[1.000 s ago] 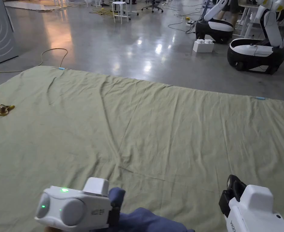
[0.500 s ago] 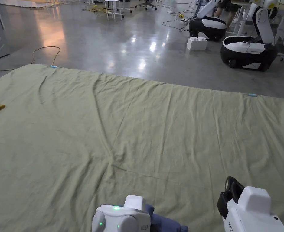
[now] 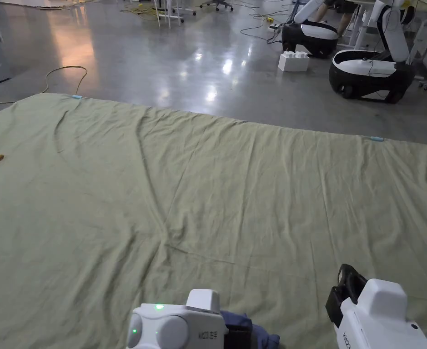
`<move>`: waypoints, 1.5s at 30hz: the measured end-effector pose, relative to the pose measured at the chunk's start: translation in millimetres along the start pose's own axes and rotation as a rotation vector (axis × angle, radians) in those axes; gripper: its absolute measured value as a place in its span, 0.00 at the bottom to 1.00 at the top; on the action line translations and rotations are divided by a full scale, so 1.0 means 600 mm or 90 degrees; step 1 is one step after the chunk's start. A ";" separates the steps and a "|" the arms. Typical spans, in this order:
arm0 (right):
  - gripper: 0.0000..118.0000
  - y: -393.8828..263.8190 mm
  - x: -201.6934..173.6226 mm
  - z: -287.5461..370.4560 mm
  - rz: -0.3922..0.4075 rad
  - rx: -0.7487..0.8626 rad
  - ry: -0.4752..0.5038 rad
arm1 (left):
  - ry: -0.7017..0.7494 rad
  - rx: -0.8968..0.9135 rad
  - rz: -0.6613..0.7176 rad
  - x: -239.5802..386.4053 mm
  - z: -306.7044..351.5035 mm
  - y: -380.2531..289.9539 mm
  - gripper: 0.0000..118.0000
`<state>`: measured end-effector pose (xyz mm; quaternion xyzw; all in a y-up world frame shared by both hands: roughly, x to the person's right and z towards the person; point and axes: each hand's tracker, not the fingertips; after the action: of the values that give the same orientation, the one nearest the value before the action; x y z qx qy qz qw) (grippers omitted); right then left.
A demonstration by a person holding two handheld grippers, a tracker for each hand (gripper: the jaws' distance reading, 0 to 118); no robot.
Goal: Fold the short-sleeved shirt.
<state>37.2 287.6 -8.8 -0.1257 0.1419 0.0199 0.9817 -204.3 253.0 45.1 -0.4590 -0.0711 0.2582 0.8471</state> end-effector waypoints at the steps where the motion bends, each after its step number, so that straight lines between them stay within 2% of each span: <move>1: 0.01 0.000 0.001 0.000 0.000 0.000 -0.001 | -0.007 0.002 0.006 -0.011 0.007 0.002 0.59; 4: 0.01 0.000 0.002 0.001 -0.004 0.000 -0.003 | 0.007 0.037 0.045 -0.039 0.018 0.007 0.58; 6: 0.01 -0.002 0.003 0.002 -0.005 -0.002 -0.004 | 0.051 0.048 0.042 -0.049 0.008 0.008 0.58; 7: 0.01 -0.003 0.003 0.001 -0.006 -0.003 -0.003 | 0.066 0.039 0.032 -0.048 -0.001 0.007 0.52; 10: 0.00 -0.009 0.001 0.001 -0.006 -0.008 -0.001 | 0.046 0.006 0.027 -0.040 -0.037 -0.001 0.16; 13: 0.00 -0.014 0.001 0.000 -0.008 -0.014 0.000 | -0.005 -0.040 0.039 -0.026 -0.074 -0.015 0.15; 17: 0.01 -0.018 0.003 0.001 -0.007 -0.018 -0.001 | 0.013 -0.073 -0.003 -0.005 -0.122 -0.053 0.12; 22: 0.01 -0.019 0.005 0.003 -0.005 -0.018 -0.002 | -0.002 -0.049 0.012 -0.012 -0.116 -0.059 0.11; 25: 0.00 -0.015 0.003 0.005 -0.004 -0.016 0.000 | -0.016 -0.045 -0.015 -0.011 -0.090 -0.052 0.11; 30: 0.01 0.005 -0.005 0.014 0.008 0.017 -0.002 | -0.034 0.108 -0.065 -0.013 0.002 -0.014 0.12; 32: 0.00 0.016 -0.011 0.016 0.021 0.036 -0.007 | -0.010 0.198 -0.089 -0.012 0.042 0.004 0.12; 34: 0.01 0.028 -0.018 0.018 0.036 0.054 -0.017 | 0.055 0.299 -0.130 -0.012 0.076 0.018 0.12; 38: 0.01 0.054 -0.029 0.027 0.081 0.116 -0.047 | 0.237 0.461 -0.220 -0.016 0.119 0.028 0.11; 39: 0.01 0.056 -0.031 0.027 0.068 0.106 -0.046 | 0.276 0.486 -0.237 -0.020 0.127 0.028 0.11; 42: 0.01 0.069 -0.032 0.033 0.081 0.130 -0.065 | 0.355 0.545 -0.258 -0.035 0.141 0.026 0.11; 45: 0.01 0.076 -0.031 0.034 0.089 0.140 -0.075 | 0.376 0.577 -0.238 -0.048 0.158 0.025 0.10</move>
<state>21.8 336.9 4.5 -0.0058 0.0939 0.0796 0.9924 -268.7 315.6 90.1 -0.0822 0.2067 -0.0304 0.9745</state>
